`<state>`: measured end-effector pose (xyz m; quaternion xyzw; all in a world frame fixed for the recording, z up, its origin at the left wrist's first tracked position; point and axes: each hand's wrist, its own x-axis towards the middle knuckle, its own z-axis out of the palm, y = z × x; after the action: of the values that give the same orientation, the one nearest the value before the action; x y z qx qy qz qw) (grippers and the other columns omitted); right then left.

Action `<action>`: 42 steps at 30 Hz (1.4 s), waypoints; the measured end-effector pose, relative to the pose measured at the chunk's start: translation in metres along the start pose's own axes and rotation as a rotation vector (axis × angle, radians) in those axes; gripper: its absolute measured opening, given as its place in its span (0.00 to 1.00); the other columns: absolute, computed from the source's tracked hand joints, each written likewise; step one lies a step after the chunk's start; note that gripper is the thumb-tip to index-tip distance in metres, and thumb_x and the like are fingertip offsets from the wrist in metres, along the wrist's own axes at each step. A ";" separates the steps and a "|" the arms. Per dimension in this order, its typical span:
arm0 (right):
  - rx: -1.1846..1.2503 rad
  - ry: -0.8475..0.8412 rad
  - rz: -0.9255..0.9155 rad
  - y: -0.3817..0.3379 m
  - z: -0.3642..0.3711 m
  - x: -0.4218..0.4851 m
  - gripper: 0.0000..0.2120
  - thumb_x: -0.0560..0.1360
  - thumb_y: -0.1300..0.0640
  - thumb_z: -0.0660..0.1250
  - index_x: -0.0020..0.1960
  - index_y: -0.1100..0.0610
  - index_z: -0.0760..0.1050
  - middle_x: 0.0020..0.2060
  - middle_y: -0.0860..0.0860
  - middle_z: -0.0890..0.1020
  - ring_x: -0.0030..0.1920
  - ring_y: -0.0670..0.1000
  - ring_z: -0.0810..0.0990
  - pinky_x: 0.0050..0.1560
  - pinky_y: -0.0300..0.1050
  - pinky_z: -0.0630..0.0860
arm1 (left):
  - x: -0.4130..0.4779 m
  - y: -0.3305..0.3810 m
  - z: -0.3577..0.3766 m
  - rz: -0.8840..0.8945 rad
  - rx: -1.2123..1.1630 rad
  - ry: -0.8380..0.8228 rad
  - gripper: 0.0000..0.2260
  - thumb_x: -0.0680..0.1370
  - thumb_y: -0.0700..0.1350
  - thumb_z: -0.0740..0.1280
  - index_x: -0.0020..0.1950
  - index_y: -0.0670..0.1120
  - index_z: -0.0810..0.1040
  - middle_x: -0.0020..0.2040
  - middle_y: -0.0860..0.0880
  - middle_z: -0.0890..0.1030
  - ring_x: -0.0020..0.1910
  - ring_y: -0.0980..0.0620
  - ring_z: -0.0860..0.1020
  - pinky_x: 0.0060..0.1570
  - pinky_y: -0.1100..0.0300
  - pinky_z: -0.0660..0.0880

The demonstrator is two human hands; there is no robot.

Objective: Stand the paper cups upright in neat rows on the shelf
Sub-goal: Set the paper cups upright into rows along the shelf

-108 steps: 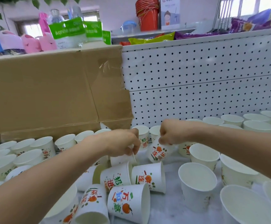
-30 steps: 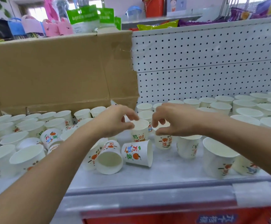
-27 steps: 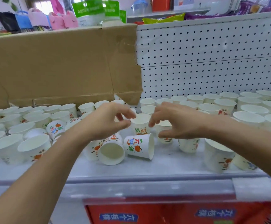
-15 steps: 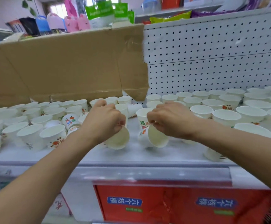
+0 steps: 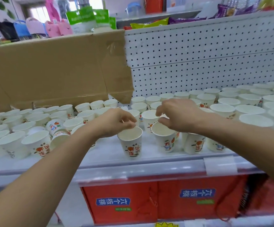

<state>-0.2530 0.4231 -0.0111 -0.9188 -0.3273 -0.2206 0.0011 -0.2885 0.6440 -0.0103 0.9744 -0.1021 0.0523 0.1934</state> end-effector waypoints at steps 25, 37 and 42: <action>0.261 -0.104 -0.092 -0.021 -0.023 0.012 0.15 0.74 0.39 0.62 0.44 0.48 0.82 0.40 0.41 0.82 0.42 0.44 0.79 0.45 0.49 0.77 | -0.051 -0.057 -0.017 0.020 -0.050 0.191 0.22 0.73 0.60 0.67 0.66 0.56 0.74 0.63 0.60 0.75 0.60 0.61 0.73 0.62 0.53 0.71; 0.138 -0.258 -0.090 -0.060 0.037 0.188 0.11 0.75 0.59 0.67 0.55 0.47 0.80 0.35 0.36 0.72 0.42 0.45 0.76 0.44 0.42 0.74 | 0.043 -0.168 -0.081 0.062 0.232 -0.052 0.12 0.80 0.51 0.63 0.63 0.54 0.77 0.61 0.58 0.78 0.61 0.56 0.74 0.60 0.57 0.70; 0.007 -0.360 -0.150 -0.072 0.071 0.233 0.24 0.73 0.67 0.61 0.60 0.44 0.76 0.35 0.40 0.70 0.41 0.49 0.74 0.34 0.42 0.70 | 0.083 -0.181 -0.066 0.179 0.295 -0.130 0.13 0.78 0.48 0.67 0.62 0.56 0.78 0.59 0.58 0.80 0.60 0.56 0.75 0.59 0.58 0.71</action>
<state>-0.1068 0.6299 0.0089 -0.9165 -0.3904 -0.0512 -0.0704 -0.1718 0.8186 -0.0045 0.9806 -0.1919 0.0205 0.0357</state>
